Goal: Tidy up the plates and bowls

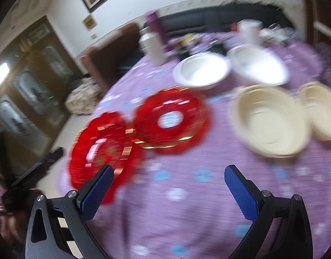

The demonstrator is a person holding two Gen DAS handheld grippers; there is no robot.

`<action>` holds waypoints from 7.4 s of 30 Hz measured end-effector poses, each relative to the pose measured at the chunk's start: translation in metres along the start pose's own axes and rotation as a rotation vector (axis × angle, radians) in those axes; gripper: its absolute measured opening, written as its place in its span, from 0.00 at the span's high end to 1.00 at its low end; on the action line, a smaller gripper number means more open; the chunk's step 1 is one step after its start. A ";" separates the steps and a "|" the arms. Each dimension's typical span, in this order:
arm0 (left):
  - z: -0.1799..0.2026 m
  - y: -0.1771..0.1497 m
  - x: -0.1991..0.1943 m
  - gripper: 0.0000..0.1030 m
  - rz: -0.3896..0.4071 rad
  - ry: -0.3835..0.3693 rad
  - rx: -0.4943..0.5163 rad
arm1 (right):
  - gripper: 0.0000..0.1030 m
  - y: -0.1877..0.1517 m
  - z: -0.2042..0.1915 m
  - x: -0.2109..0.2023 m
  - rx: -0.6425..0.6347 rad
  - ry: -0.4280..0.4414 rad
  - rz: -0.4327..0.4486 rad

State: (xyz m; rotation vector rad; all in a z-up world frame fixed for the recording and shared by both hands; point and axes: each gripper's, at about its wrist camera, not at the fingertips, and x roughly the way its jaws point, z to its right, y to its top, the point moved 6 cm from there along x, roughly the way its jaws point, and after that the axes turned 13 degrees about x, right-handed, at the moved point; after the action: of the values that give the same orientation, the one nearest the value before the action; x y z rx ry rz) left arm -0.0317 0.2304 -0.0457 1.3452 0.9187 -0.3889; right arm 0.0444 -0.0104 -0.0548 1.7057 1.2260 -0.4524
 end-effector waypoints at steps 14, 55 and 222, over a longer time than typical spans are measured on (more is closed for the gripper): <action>-0.011 -0.025 0.074 0.53 -0.177 -0.032 -0.049 | 0.64 -0.011 -0.045 0.109 0.094 0.028 -0.206; 0.062 0.095 0.046 0.37 -0.078 -0.198 0.111 | 0.55 0.057 0.034 0.070 0.241 0.063 -0.056; 0.250 0.164 0.197 0.33 -0.264 -0.162 0.198 | 0.66 0.180 0.100 0.131 0.458 -0.087 -0.051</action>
State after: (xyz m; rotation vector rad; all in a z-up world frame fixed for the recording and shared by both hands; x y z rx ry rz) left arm 0.2906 0.0832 -0.0970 1.3510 0.9420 -0.7977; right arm 0.2799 -0.0348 -0.1132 2.0119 1.1631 -0.8822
